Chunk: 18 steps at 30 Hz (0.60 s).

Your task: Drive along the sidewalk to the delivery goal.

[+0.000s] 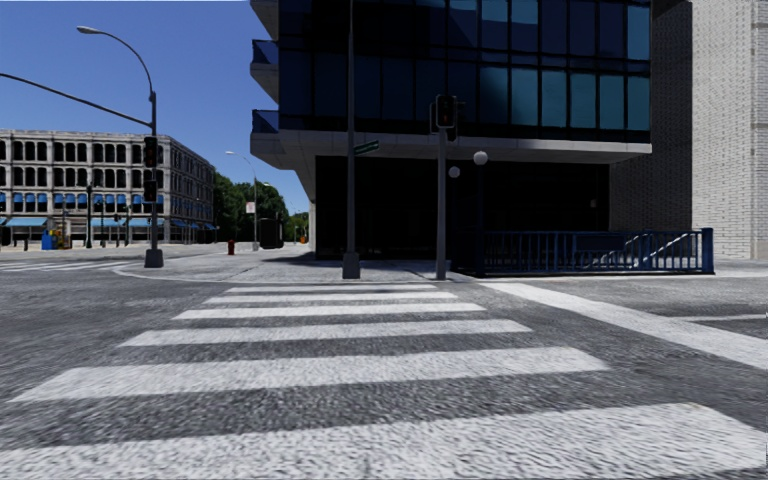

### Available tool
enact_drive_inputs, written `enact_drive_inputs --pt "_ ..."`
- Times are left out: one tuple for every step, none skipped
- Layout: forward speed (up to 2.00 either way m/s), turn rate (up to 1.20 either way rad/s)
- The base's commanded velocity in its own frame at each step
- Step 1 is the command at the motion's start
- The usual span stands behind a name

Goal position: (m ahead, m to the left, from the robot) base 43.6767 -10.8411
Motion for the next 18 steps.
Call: enact_drive_inputs --pt "1.96 0.0" --pt "1.96 0.0" --pt "1.96 0.0" --pt "1.96 0.0" --pt "1.96 0.0" --pt "1.96 0.0" --pt "1.96 0.0" --pt "1.96 0.0" --pt "1.96 0.0" --pt "1.97 0.0" --pt "1.97 0.0" --pt "1.97 0.0" --pt "1.97 0.0" --pt "1.97 0.0" --pt "1.97 0.0" --pt "1.97 0.0" --pt "1.97 0.0" --pt "1.97 0.0"
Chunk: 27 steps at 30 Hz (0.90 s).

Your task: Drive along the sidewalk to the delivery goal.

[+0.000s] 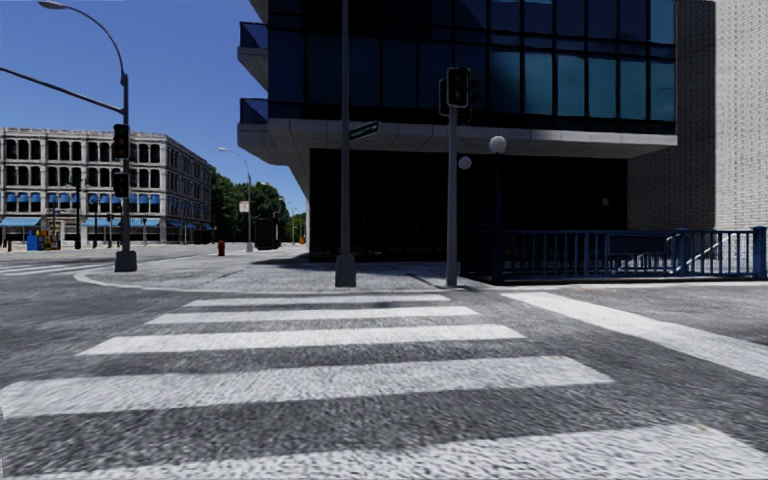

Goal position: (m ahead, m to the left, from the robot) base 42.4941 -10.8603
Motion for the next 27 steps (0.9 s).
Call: enact_drive_inputs --pt "1.97 0.0" --pt "1.97 0.0" --pt "1.97 0.0" --pt "1.97 0.0" --pt "1.97 0.0" --pt "1.97 0.0" --pt "1.97 0.0" --pt "1.97 0.0" --pt "1.97 0.0" --pt "1.97 0.0" --pt "1.97 0.0" --pt "1.97 0.0" --pt "1.97 0.0" --pt "1.97 0.0" --pt "1.97 0.0" --pt "1.97 0.0" --pt "1.97 0.0" --pt "1.97 0.0" --pt "1.97 0.0" --pt "1.97 0.0" --pt "1.97 0.09" --pt "1.97 0.09" --pt "1.97 0.15" --pt "1.97 0.25" --pt "1.97 0.34" --pt "1.96 0.35" --pt "1.96 0.35"
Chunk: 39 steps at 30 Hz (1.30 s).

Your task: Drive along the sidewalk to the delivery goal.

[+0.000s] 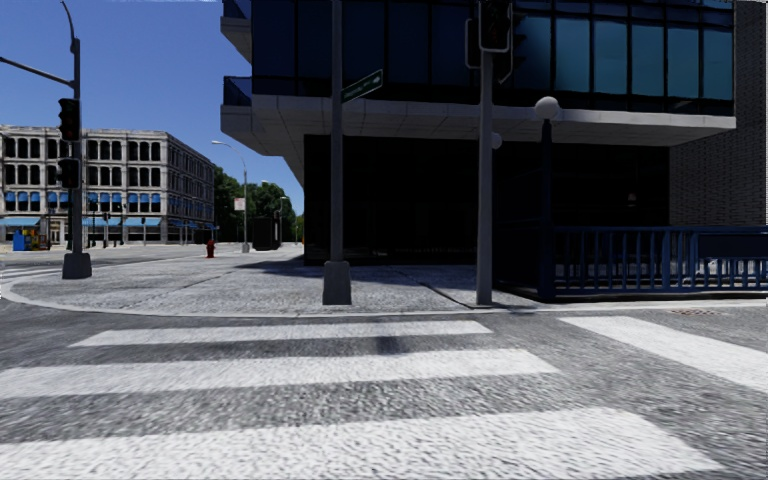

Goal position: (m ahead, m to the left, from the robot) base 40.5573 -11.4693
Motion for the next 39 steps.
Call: enact_drive_inputs --pt "1.96 0.36" --pt "1.96 0.34" --pt "1.96 0.1" --pt "1.96 0.0" --pt "1.96 0.0" --pt "1.96 0.0" --pt "1.96 0.0" --pt "1.96 0.0" --pt "1.96 0.0" --pt "1.96 0.0" --pt "1.96 0.0" --pt "1.96 0.0" --pt "1.96 0.0" --pt "1.96 0.0" --pt "1.96 0.0" --pt "1.96 0.0" --pt "1.96 0.0" --pt "1.96 0.0" --pt "1.96 0.0" --pt "1.96 -0.03" --pt "1.96 -0.16" --pt "1.96 -0.16" --pt "1.96 -0.22" --pt "1.96 -0.24" --pt "1.96 -0.25" --pt "1.96 -0.25" --pt "1.96 -0.25" --pt "1.96 -0.29" --pt "1.96 -0.41" --pt "1.96 -0.46" --pt "1.96 -0.46" --pt "1.96 -0.47" --pt "1.96 -0.47" --pt "1.96 -0.47" --pt "1.96 -0.47" --pt "1.96 -0.47" --pt "1.96 -0.47" --pt "1.96 -0.46" --pt "1.96 -0.46"
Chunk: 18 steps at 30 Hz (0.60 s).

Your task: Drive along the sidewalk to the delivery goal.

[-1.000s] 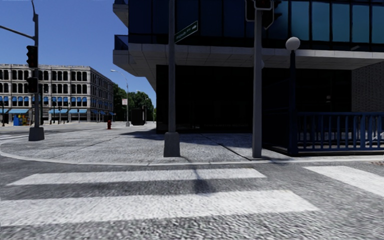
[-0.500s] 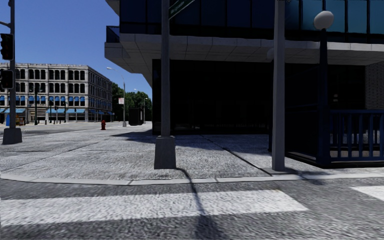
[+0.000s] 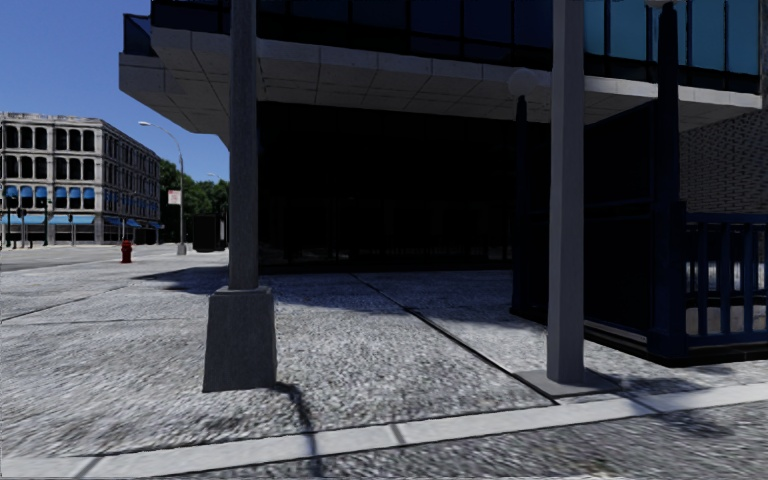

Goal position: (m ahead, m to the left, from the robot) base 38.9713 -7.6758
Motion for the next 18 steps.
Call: enact_drive_inputs --pt "1.96 -0.39" --pt "1.96 -0.14" --pt "1.96 0.0" --pt "1.96 0.0" --pt "1.96 0.0" --pt "1.96 0.0" --pt "1.96 0.0" --pt "1.96 0.0" --pt "1.96 0.0" --pt "1.96 0.0" --pt "1.96 0.0" --pt "1.96 0.0" --pt "1.96 0.0" --pt "1.96 0.0" --pt "1.96 0.0" --pt "1.96 0.0" --pt "1.96 0.0" --pt "1.96 0.0"
